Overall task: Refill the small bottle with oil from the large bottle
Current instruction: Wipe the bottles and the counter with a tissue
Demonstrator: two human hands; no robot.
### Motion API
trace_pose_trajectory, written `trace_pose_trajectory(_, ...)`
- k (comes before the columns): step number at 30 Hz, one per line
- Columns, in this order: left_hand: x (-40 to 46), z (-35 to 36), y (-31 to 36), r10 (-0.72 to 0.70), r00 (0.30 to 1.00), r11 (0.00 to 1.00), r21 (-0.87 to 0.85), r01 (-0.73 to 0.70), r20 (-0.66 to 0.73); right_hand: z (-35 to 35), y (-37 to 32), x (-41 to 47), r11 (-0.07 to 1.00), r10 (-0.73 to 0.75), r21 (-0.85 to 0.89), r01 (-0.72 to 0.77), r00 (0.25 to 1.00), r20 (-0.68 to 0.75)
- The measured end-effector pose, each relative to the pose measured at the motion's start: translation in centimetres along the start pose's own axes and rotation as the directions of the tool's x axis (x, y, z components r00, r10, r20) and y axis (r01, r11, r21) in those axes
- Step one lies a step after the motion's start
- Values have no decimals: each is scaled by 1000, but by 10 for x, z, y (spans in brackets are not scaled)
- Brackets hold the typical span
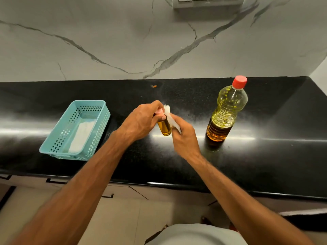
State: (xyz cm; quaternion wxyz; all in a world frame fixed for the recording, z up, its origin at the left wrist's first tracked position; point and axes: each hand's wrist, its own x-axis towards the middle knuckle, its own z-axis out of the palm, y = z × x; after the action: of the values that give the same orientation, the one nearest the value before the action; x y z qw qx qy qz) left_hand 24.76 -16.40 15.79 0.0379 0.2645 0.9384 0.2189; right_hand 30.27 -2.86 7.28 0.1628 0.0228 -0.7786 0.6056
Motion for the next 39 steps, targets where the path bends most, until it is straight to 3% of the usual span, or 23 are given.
trace_pose_trajectory(3, -1, -6, 6, 66, 998, 998, -6, -65, 20, -7, -8, 14, 996, -78, 46, 78, 997, -7)
trace_pose_trajectory(5, -2, -10, 11, 90, 995, 996, 19, -91, 49, -12, 2, 15, 1000, -5, -3, 5, 999, 42)
trace_pose_trajectory(8, -5, -13, 15, 104, 983, 989, 87, -118, 152, -25, 9, 18, 986, 165, -14, -166, 962, 220)
trace_pose_trajectory(12, -10, -15, 23, 160, 937, 954, 196, -228, 309, -40, -14, 42, 986, 113, 57, -155, 887, 448)
trace_pose_trajectory(15, -12, -20, 29, 160, 927, 929, 265, -257, 339, -47, -17, 49, 992, 98, 7, -126, 803, 588)
trace_pose_trajectory(19, -16, -14, 32, 179, 906, 902, 303, -307, 384, -51, -13, 48, 958, 286, -235, -165, 621, 730)
trace_pose_trajectory(21, -17, -12, 34, 160, 906, 913, 289, -286, 393, -50, -22, 52, 958, 284, -242, -153, 601, 747)
trace_pose_trajectory(25, -17, -17, 32, 121, 932, 947, 241, -212, 342, -48, -25, 58, 955, 231, -46, -292, 642, 731)
trace_pose_trajectory(28, -20, -21, 27, 94, 966, 973, 182, -140, 242, -47, -3, 49, 891, 347, 0, -454, 679, 647)
trace_pose_trajectory(30, -21, -24, 22, 60, 989, 990, 116, -76, 139, -47, 5, 36, 855, 396, 82, -513, 745, 538)
trace_pose_trajectory(32, -20, -26, 20, 19, 1000, 996, 88, -18, -4, -45, 1, 24, 887, 345, 177, -427, 866, 361)
trace_pose_trajectory(34, -18, -27, 22, -24, 993, 998, 59, 31, -113, -40, -11, 14, 954, 188, 192, -228, 961, 204)
trace_pose_trajectory(37, -10, -28, 30, -68, 981, 997, 22, 73, -183, -26, -25, 0, 988, -53, 150, 41, 995, 79)
trace_pose_trajectory(39, -4, -30, 34, -104, 971, 995, -15, 103, -213, -19, -19, -9, 982, -188, 18, 187, 982, 15)
